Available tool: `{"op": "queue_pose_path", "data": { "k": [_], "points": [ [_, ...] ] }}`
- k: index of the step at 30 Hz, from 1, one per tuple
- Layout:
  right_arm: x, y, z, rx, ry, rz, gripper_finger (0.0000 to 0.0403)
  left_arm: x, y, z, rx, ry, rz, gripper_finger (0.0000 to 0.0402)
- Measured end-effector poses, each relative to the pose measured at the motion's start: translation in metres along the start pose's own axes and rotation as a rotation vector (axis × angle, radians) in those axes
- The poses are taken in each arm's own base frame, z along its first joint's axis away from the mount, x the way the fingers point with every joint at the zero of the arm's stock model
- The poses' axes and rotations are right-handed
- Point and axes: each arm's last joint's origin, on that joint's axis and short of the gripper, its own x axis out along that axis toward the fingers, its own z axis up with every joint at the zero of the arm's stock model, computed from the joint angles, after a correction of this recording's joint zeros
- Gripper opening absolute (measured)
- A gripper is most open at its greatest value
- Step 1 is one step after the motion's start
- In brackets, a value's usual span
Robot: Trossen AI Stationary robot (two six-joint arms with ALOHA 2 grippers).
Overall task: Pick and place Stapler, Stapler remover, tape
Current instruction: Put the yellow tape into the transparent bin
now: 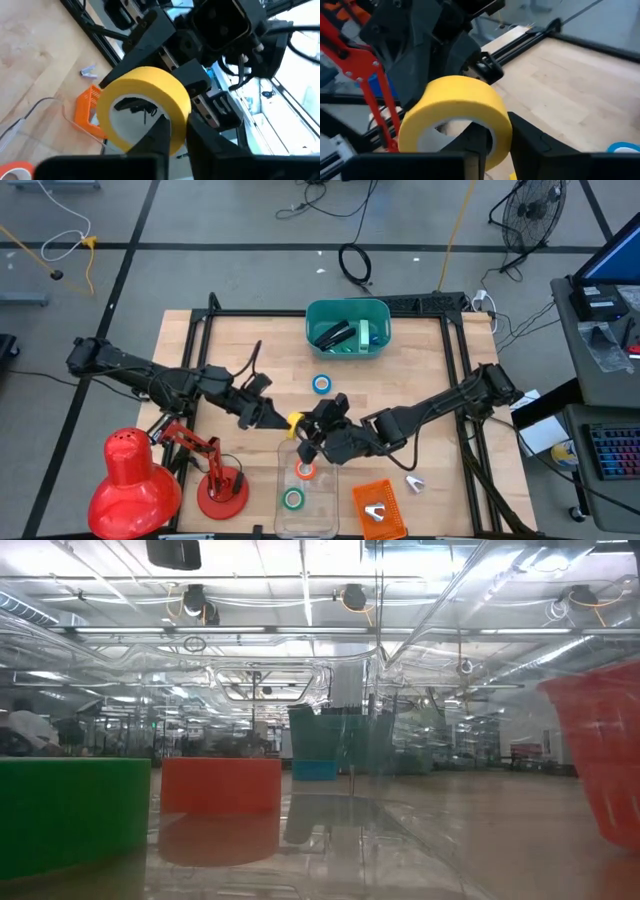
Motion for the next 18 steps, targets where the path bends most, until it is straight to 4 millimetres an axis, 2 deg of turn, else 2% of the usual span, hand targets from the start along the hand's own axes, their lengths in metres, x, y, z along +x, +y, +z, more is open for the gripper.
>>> {"op": "queue_pose_path", "data": {
  "k": [3,8,14,18],
  "points": [
    [0.001,0.001,0.000,0.000,0.054,0.065,0.0076,0.000,0.000,-0.001,0.021,0.031,-0.008,0.0031],
    [-0.011,0.005,0.005,0.041,0.182,0.224,0.0107,0.000,-0.002,-0.003,0.064,0.099,-0.056,0.0034],
    [-0.035,0.009,0.012,0.153,0.382,0.416,0.0133,-0.001,0.001,0.001,0.128,0.110,-0.050,0.0033],
    [-0.058,0.019,0.010,0.214,0.474,0.520,0.0134,-0.005,0.014,0.006,0.148,0.191,0.021,0.0033]
  ]
}}
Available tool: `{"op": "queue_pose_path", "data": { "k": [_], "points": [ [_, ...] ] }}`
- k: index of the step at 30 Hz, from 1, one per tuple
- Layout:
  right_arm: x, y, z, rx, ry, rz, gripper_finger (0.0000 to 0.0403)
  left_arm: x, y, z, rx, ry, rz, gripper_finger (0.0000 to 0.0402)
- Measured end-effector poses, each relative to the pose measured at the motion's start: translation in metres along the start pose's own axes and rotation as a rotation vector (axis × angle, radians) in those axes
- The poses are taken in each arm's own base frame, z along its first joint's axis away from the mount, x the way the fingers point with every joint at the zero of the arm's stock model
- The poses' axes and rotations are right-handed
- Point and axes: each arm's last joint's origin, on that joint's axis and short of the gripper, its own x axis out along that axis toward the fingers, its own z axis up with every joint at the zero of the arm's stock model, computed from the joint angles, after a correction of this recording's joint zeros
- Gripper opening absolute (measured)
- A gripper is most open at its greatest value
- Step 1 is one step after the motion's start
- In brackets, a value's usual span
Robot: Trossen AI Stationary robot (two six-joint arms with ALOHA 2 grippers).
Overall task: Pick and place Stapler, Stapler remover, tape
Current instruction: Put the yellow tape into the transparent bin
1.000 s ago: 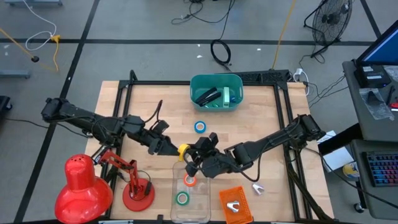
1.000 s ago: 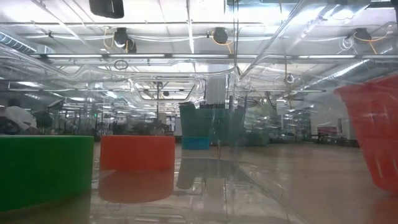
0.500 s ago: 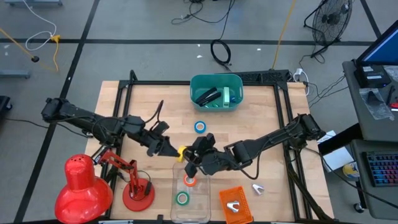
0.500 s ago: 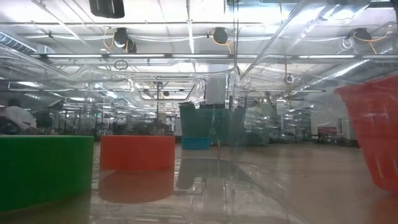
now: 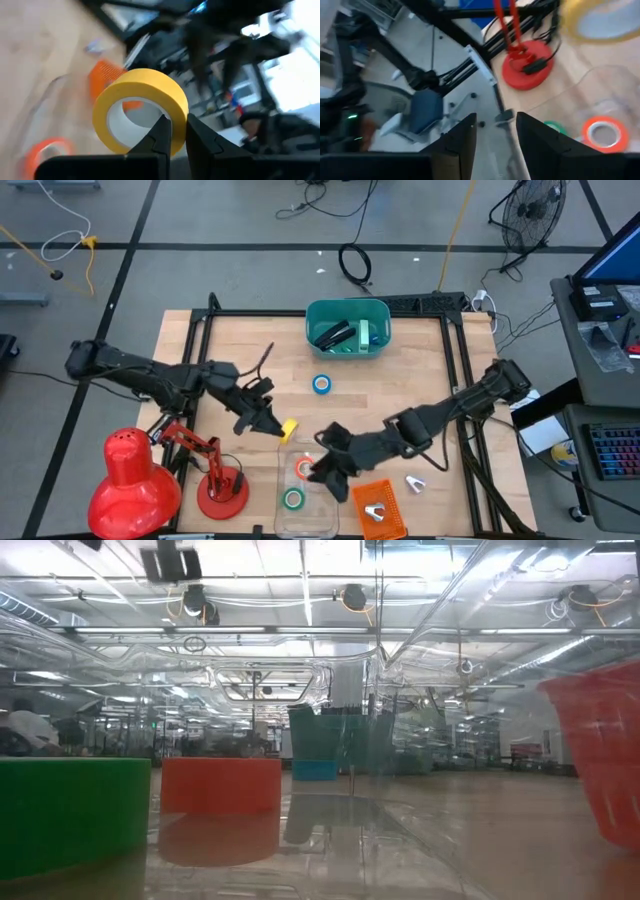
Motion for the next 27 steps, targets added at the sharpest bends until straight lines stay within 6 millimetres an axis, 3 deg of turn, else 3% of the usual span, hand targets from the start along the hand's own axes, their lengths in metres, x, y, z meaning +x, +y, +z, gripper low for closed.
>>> {"op": "queue_pose_path", "data": {
  "k": [6,9,13,17,21,27],
  "points": [
    [-0.021,0.028,-0.028,0.002,-0.002,0.055,0.0119,-0.004,0.036,0.017,0.012,0.122,0.044,0.0033],
    [-0.031,0.039,-0.040,-0.002,-0.075,0.033,0.0109,0.005,0.042,0.034,0.035,0.172,0.007,0.0033],
    [-0.038,0.047,-0.051,-0.008,-0.181,-0.014,0.0095,0.033,0.050,0.060,0.067,0.264,-0.036,0.0033],
    [-0.041,0.051,-0.056,-0.010,-0.220,-0.021,0.0083,0.071,0.042,0.080,0.154,0.397,-0.119,0.0033],
    [-0.041,0.051,-0.056,-0.006,-0.225,-0.015,0.0074,0.103,0.034,0.079,0.251,0.537,-0.094,0.0033],
    [-0.042,0.053,-0.059,-0.034,-0.253,-0.035,0.0066,0.128,0.037,0.047,0.427,0.776,0.159,0.0033]
  ]
}}
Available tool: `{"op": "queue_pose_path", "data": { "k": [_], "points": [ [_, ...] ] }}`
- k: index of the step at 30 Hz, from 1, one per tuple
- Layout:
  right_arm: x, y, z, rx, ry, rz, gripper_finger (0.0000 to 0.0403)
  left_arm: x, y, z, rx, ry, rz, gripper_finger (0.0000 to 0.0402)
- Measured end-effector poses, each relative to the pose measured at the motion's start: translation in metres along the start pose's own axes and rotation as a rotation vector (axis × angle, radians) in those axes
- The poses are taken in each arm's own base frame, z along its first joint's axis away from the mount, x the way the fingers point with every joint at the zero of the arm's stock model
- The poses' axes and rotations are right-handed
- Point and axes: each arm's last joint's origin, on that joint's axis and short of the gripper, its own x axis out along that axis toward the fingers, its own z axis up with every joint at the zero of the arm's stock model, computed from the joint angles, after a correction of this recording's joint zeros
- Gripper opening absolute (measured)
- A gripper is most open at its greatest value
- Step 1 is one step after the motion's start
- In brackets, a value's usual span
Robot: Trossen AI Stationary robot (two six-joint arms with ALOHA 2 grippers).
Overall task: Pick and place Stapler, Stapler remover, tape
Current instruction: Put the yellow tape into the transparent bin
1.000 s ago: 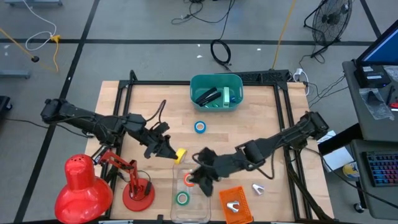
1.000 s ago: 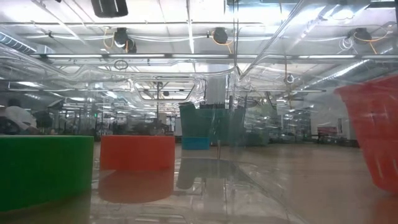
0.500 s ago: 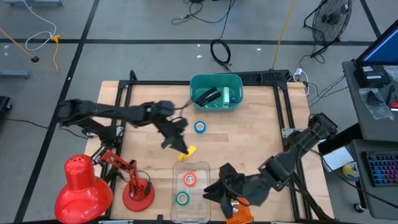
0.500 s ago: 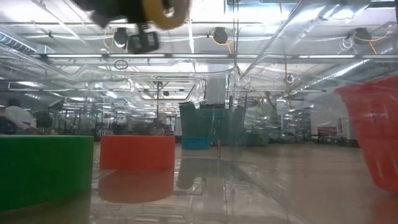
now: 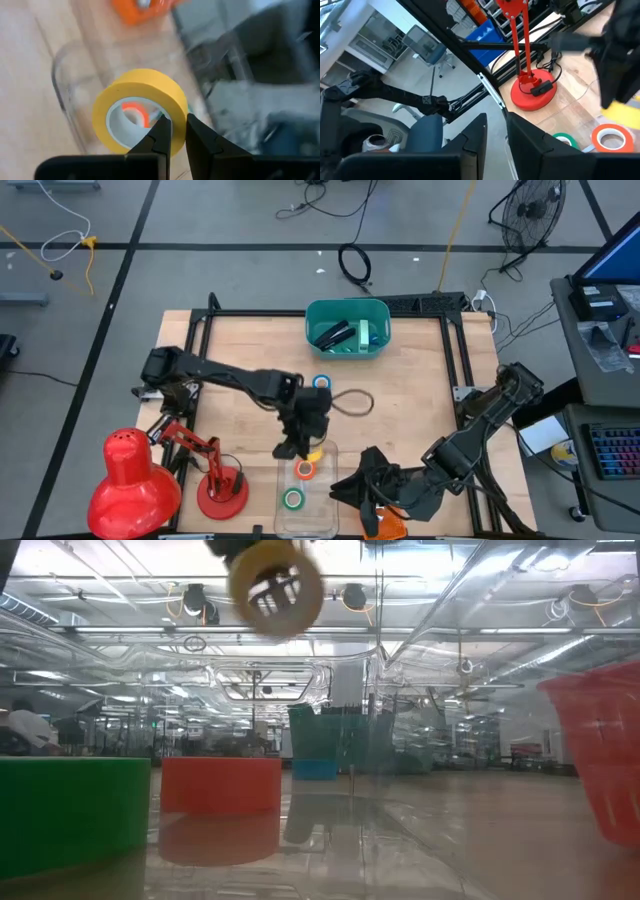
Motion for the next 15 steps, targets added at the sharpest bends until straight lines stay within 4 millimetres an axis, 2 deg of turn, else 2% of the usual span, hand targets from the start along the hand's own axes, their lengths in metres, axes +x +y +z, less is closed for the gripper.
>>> {"op": "queue_pose_path", "data": {
  "k": [6,15],
  "points": [
    [-0.001,0.000,-0.002,-0.034,0.001,-0.007,0.0057,0.031,-0.023,-0.012,0.042,0.159,0.089,0.0033],
    [-0.001,-0.001,-0.001,-0.067,-0.019,-0.027,0.0049,0.064,-0.071,-0.019,0.174,0.184,0.217,0.0033]
  ]
}}
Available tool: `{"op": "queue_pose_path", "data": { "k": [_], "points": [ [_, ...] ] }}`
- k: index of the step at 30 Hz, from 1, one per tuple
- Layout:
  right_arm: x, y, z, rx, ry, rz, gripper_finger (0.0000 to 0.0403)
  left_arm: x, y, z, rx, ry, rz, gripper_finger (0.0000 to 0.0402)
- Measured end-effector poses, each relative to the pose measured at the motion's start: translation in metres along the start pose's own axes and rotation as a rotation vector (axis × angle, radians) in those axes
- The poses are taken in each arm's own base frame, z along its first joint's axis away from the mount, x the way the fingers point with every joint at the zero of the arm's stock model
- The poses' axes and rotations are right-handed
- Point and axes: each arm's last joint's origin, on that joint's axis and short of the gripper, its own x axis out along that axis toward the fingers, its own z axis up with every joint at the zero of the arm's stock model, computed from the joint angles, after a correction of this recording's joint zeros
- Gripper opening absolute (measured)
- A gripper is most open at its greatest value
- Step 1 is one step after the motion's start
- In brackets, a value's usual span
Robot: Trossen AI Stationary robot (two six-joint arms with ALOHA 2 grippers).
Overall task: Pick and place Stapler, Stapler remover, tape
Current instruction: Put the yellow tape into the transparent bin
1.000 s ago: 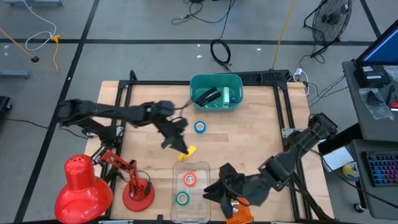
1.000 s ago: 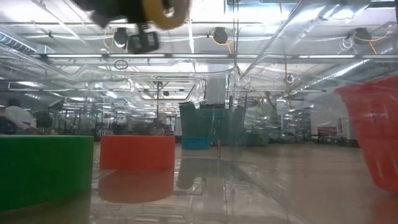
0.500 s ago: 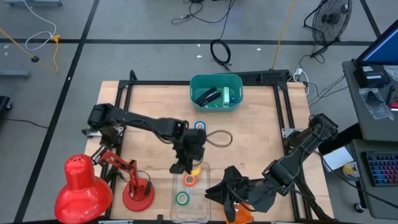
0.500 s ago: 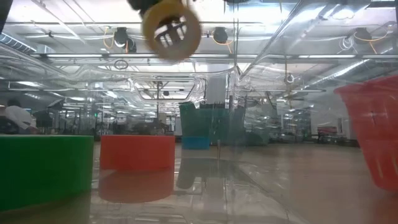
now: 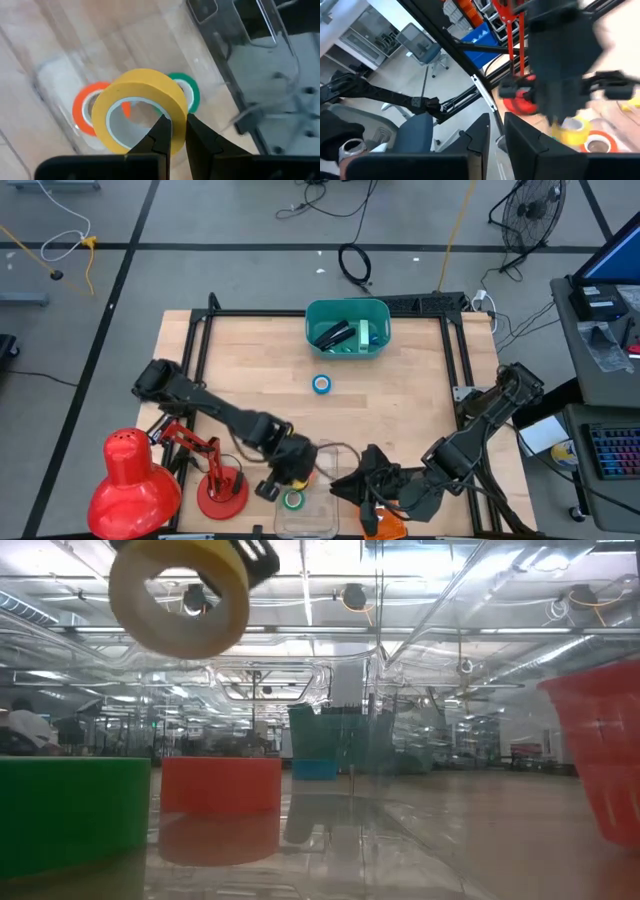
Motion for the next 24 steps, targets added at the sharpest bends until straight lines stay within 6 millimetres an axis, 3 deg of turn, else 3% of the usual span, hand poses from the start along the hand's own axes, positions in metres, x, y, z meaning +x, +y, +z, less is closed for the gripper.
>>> {"op": "queue_pose_path", "data": {
  "k": [6,14,24],
  "points": [
    [0.000,-0.001,0.001,-0.017,-0.039,-0.029,0.0047,0.003,-0.007,0.009,0.004,-0.086,0.106,0.0033],
    [0.003,-0.004,0.005,-0.011,-0.052,-0.041,0.0047,0.010,-0.016,0.011,-0.021,-0.094,-0.028,0.0033],
    [0.006,-0.006,0.010,-0.004,-0.066,-0.044,0.0047,0.008,-0.015,0.020,-0.009,-0.184,-0.017,0.0032]
  ]
}}
